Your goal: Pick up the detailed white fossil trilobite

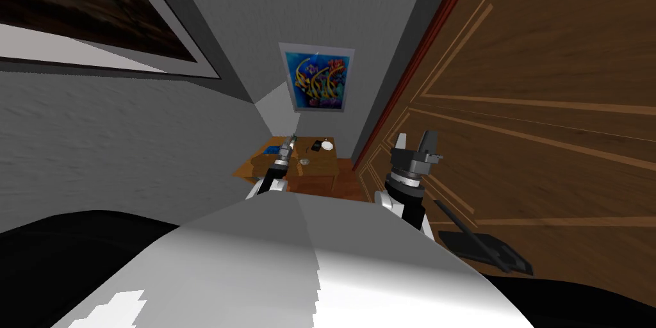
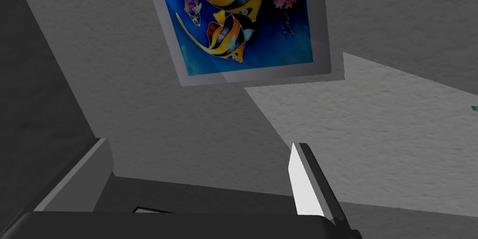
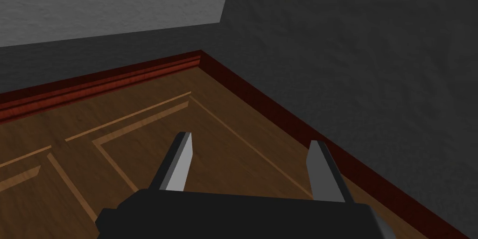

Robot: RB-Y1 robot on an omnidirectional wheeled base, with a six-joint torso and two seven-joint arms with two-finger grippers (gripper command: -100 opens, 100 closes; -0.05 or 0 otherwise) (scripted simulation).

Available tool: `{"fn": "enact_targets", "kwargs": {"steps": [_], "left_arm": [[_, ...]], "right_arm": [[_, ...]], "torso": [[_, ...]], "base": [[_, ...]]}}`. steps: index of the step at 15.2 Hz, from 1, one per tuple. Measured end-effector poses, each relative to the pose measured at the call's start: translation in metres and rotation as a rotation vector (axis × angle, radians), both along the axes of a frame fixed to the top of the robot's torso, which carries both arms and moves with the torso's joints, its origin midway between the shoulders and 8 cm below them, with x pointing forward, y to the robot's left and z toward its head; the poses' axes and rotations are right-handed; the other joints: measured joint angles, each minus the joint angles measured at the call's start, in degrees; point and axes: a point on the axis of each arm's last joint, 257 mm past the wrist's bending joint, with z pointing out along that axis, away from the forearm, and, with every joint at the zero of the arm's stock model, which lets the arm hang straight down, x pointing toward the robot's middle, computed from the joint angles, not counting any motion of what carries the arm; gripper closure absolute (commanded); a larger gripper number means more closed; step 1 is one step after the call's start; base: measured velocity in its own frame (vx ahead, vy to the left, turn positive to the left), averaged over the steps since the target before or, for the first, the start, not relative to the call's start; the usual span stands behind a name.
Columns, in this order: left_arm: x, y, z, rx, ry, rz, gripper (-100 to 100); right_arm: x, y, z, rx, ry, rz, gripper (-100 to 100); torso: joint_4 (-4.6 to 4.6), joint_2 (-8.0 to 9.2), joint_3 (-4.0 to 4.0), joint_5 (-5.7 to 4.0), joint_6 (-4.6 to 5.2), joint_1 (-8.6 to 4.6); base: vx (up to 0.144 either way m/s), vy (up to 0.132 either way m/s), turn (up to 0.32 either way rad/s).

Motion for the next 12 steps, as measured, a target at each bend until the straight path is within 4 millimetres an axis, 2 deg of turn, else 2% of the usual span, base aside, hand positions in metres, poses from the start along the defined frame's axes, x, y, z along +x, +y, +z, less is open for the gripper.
{"fn": "enact_targets", "kwargs": {"steps": [12], "left_arm": [[0.048, 0.006, -0.094, -0.022, 0.277, 0.002, -100]], "right_arm": [[0.000, 0.000, 0.000, 0.000, 0.000, 0.000, 0]], "torso": [[0.00, -0.01, 0.00, -0.01, 0.00, -0.01]], "base": [[0.009, 0.034, -0.040]]}}
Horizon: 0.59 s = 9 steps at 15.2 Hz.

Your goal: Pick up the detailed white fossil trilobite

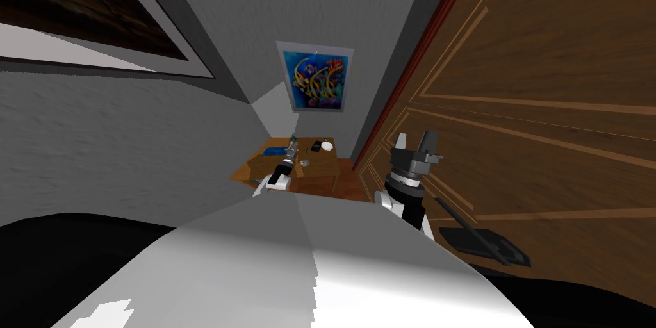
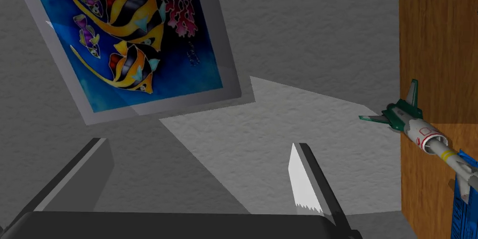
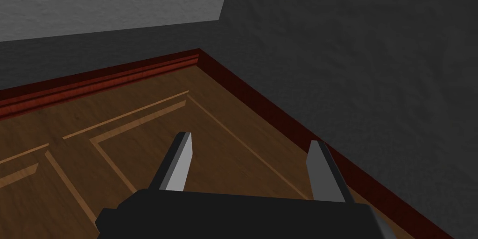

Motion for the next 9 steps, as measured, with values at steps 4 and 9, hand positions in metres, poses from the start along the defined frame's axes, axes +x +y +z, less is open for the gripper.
{"fn": "enact_targets", "kwargs": {"steps": [4, 9], "left_arm": [[0.013, 0.003, -0.034, -0.011, 0.098, 0.007, -100], [0.023, 0.008, -0.076, -0.027, 0.226, 0.020, -100]], "right_arm": [[0.000, 0.000, 0.000, 0.000, 0.000, 0.000, 0], [0.000, 0.000, 0.000, 0.000, 0.000, 0.000, 0]], "torso": [[0.00, 0.00, 0.00, 0.00, 0.00, 0.00], [0.00, 0.01, 0.01, 0.01, 0.00, 0.00]], "base": [[0.010, 0.039, -0.044], [0.007, 0.042, -0.043]]}}
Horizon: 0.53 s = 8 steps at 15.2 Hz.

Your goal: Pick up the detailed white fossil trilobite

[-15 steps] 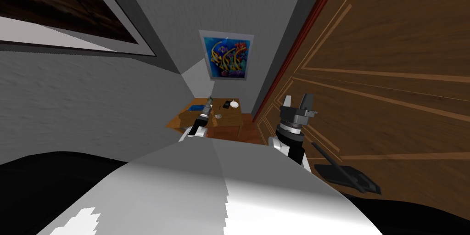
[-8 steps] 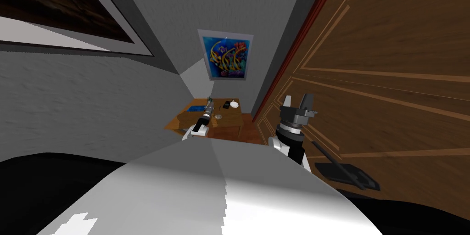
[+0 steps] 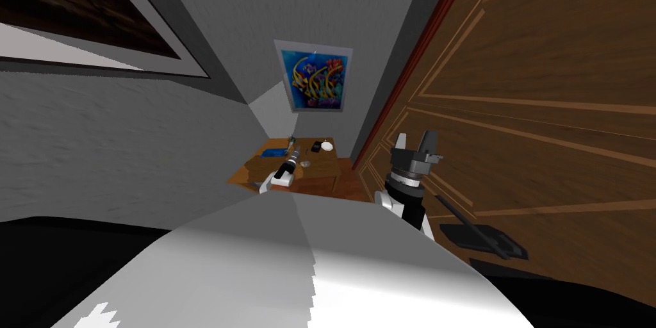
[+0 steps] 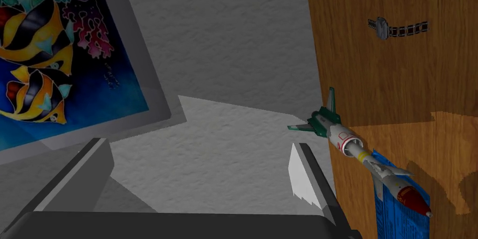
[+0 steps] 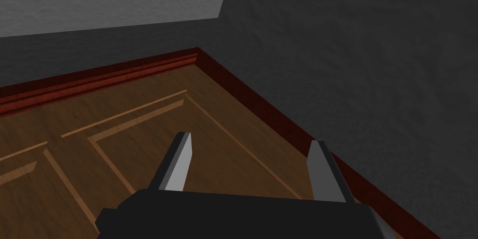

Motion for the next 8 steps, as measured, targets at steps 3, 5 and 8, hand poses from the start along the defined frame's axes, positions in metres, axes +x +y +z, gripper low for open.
{"fn": "enact_targets", "kwargs": {"steps": [3, 5, 8], "left_arm": [[0.006, 0.002, -0.028, -0.009, 0.079, 0.008, -100], [0.008, 0.005, -0.046, -0.015, 0.130, 0.015, -100], [0.011, 0.005, -0.069, -0.025, 0.206, 0.025, -100]], "right_arm": [[0.000, 0.000, 0.000, 0.000, 0.000, 0.000, 0], [0.000, 0.000, 0.000, 0.000, 0.000, 0.000, 0], [0.000, 0.000, 0.000, 0.000, 0.000, 0.000, 0]], "torso": [[0.00, -0.01, 0.00, 0.00, 0.00, -0.01], [0.00, -0.02, -0.01, -0.01, 0.00, -0.02], [0.00, -0.02, -0.01, -0.01, -0.01, -0.02]], "base": [[0.009, 0.037, -0.047], [0.010, 0.035, -0.041], [0.010, 0.041, -0.045]]}}
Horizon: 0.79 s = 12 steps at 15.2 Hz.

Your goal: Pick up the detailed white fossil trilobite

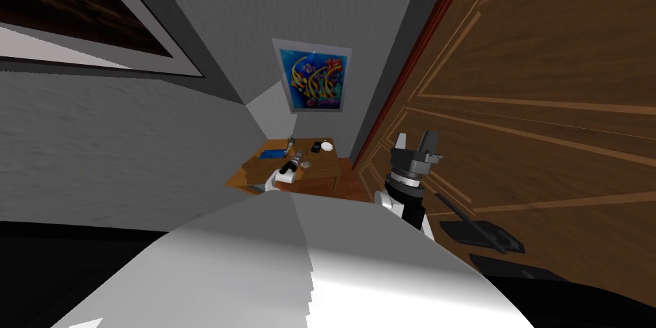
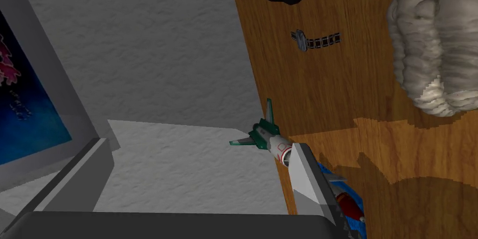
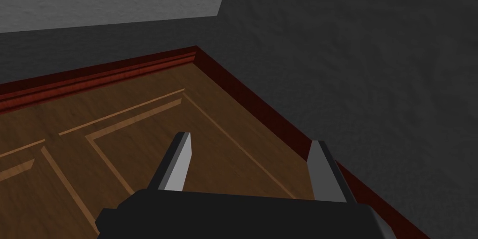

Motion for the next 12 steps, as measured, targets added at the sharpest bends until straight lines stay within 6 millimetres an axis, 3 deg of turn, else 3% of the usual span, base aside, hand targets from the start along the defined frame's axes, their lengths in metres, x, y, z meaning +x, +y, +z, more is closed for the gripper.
{"fn": "enact_targets", "kwargs": {"steps": [12], "left_arm": [[-0.004, 0.001, -0.081, -0.033, 0.280, 0.038, -100]], "right_arm": [[0.000, 0.000, 0.000, 0.000, 0.000, 0.000, 0]], "torso": [[0.00, 0.01, 0.01, 0.00, 0.00, 0.00]], "base": [[0.006, 0.034, -0.040]]}}
